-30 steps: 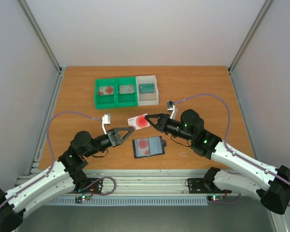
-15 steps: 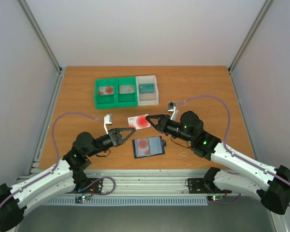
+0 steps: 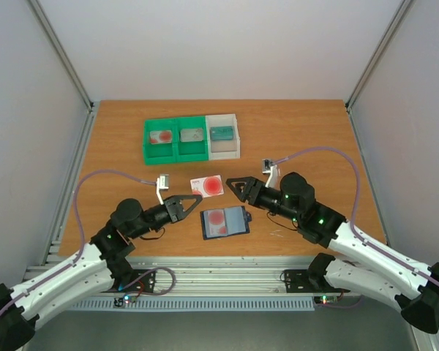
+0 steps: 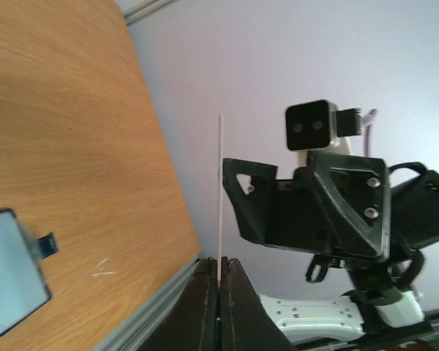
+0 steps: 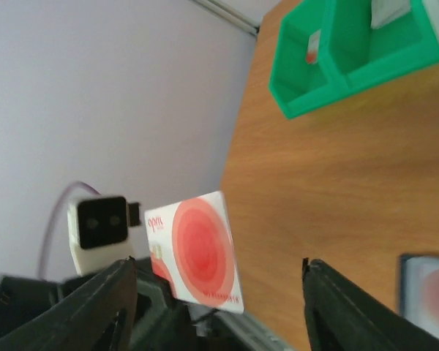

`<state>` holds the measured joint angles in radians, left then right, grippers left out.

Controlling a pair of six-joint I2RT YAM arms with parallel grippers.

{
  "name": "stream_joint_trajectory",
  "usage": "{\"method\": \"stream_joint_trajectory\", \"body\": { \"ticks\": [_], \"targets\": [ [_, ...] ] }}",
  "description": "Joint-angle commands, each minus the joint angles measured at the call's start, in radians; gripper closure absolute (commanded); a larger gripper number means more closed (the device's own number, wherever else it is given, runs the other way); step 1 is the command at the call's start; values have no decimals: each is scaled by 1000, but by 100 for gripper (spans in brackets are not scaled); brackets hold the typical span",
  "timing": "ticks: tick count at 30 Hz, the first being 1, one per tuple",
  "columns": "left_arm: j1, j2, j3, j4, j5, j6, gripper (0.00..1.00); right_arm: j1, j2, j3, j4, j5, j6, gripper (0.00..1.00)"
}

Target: Take the credit cards out of the card holder

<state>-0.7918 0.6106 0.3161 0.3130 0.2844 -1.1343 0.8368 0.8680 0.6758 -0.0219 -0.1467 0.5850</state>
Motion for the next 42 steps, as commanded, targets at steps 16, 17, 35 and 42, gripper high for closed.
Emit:
{"method": "stream_joint_trajectory", "body": {
  "ticks": [16,17,35,42],
  "targets": [
    [292,209,416,-734,48,362,100,6,-166,-7,-343,85,-259,2],
    [315,221,432,-750,50,368,100,5,-167,-8,-348,81,-264,2],
    [646,630,758,-939,15,586,100,5,-121,-2,-264,-105,-289,2],
    [702,855,888,-888,7,625,100,5,-98,-3,-254,-128,-288,1]
  ]
}}
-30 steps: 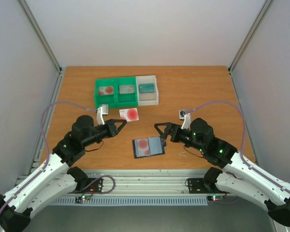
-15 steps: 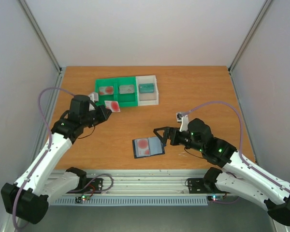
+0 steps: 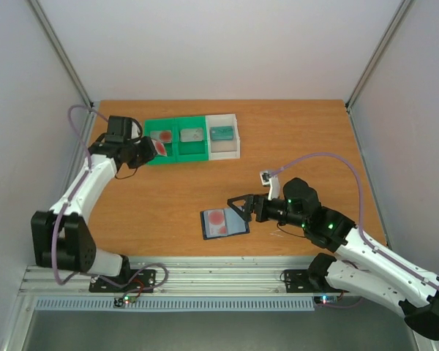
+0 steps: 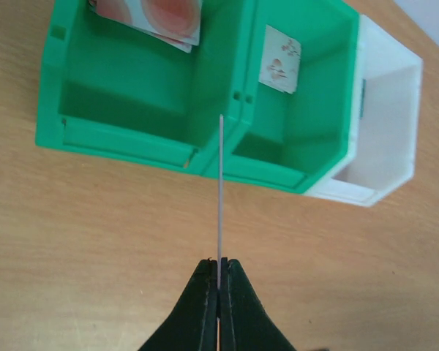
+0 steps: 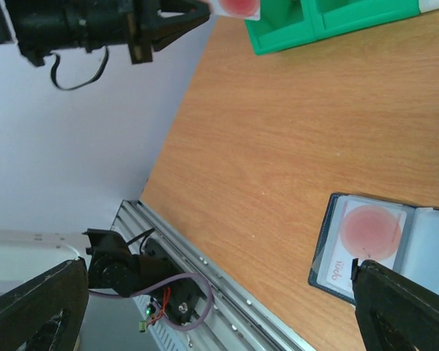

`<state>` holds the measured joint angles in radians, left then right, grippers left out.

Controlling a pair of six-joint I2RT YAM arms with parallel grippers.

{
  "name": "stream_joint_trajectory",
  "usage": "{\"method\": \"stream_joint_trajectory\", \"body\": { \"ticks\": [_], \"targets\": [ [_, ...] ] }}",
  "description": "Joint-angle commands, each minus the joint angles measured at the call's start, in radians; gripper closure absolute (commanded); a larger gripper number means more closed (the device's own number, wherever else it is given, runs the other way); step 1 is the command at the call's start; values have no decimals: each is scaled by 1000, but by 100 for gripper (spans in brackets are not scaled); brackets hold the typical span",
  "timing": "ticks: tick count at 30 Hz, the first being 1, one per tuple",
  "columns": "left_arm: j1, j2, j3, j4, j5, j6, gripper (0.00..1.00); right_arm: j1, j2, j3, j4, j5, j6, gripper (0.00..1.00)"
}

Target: Take the credit cards out of the card holder

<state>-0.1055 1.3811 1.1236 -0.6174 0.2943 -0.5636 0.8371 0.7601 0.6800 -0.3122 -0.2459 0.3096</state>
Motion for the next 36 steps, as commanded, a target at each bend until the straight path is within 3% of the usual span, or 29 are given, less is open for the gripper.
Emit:
{"method": "stream_joint_trajectory", "body": {
  "ticks": [1,14,36],
  "targets": [
    [18,125,108,39,-12,58,100,5,13,-4,34,-21,-12,2],
    [39,444,426,-46,-26,122,100,4,19,10,34,32,-18,2],
    [41,658,599,-48,-24,150,97,4,67,61,-18,92,-55,2]
  ]
}}
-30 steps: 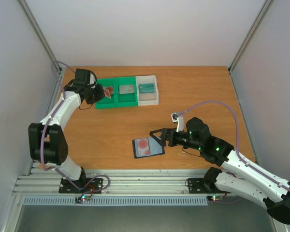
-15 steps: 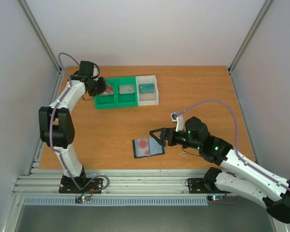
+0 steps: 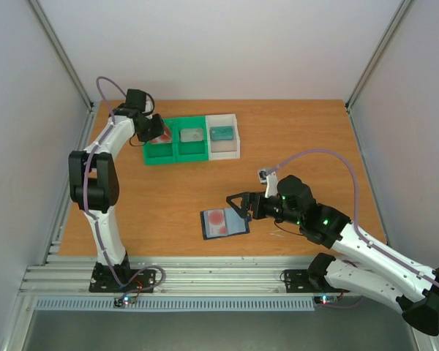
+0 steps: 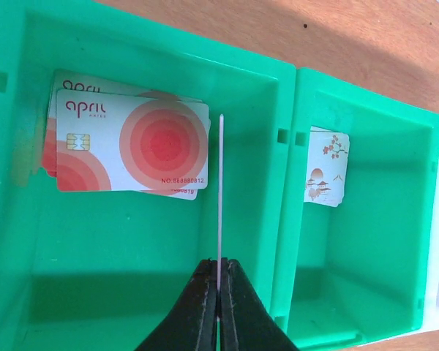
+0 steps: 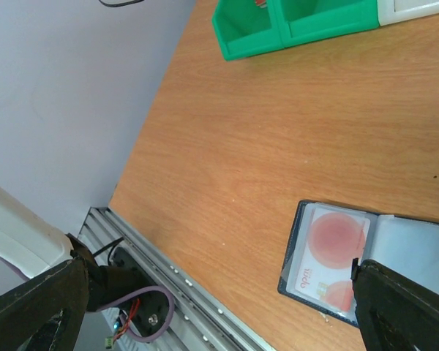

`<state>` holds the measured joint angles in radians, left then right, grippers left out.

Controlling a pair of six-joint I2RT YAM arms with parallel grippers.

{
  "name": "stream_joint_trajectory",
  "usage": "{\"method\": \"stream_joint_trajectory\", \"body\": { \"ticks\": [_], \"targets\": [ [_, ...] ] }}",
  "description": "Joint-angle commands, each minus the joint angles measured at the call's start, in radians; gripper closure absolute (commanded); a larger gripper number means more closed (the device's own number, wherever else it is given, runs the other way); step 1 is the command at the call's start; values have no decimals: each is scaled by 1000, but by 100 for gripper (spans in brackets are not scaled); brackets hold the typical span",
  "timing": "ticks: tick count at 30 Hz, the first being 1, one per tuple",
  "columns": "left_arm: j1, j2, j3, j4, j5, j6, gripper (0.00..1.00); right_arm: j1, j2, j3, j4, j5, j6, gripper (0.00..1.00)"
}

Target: Take the credit cards out of the card holder

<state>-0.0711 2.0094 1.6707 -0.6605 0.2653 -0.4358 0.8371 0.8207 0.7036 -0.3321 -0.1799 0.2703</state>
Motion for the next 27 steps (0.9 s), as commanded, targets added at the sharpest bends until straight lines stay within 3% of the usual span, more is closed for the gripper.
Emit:
{"method": "stream_joint_trajectory", "body": {
  "ticks": [1,27],
  "targets": [
    [6,37,60,-5,7,24,96,5,12,43,1,26,-18,1],
    [7,143,142,-19,-38,72,95,5,82,83,-13,70,-25,2]
  ]
}}
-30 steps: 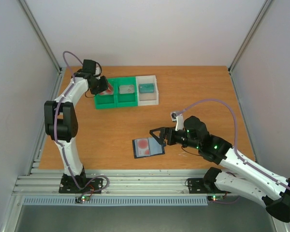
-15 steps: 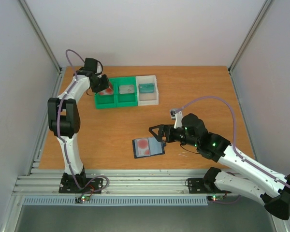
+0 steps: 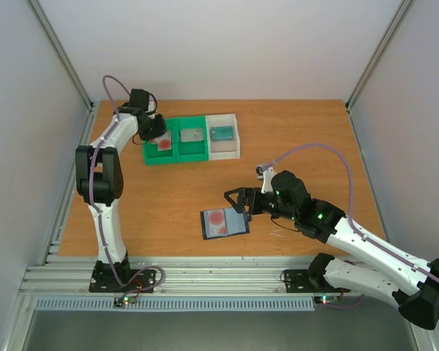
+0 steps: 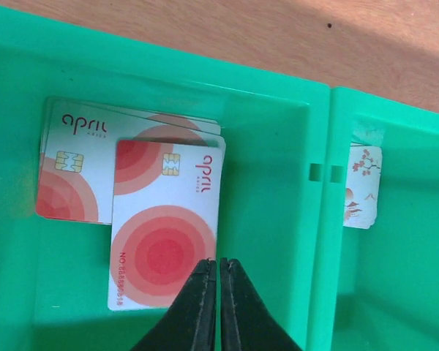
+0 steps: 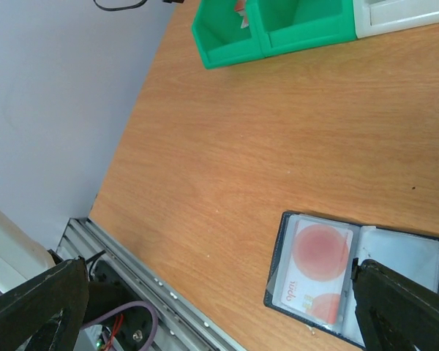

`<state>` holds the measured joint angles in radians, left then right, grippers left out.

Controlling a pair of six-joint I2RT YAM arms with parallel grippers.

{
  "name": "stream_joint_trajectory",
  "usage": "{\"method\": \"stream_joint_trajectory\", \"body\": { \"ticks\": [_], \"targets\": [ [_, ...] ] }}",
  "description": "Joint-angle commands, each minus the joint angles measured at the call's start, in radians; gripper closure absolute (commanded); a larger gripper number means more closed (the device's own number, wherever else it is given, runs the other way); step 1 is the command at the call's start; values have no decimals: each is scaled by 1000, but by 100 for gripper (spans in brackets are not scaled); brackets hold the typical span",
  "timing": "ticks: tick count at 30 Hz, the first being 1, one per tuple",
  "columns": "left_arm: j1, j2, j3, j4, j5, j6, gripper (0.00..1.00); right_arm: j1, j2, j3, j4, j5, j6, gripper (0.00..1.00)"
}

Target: Take the credit cards out of the card holder

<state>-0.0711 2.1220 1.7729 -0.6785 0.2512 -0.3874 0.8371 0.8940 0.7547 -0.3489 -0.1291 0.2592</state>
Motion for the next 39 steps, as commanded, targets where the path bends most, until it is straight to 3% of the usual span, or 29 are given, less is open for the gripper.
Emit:
{"method": "stream_joint_trajectory", "body": {
  "ticks": [1,7,12,27,39],
  "targets": [
    [7,33,44,-6,-26,26,96,5,9,32,3,20,-13,2],
    [6,22,55,-24,-51,36,97,4,10,35,2,28,-20,2],
    [6,-21,14,-30,-77,38,81,5,26,34,4,23,-17,1],
    [7,-2,24,-168,-116,165,64,4,5,32,-7,16,-20,2],
    [6,64,18,-157,-77,173,53,4,3,41,-14,25,-36,2]
  ]
}}
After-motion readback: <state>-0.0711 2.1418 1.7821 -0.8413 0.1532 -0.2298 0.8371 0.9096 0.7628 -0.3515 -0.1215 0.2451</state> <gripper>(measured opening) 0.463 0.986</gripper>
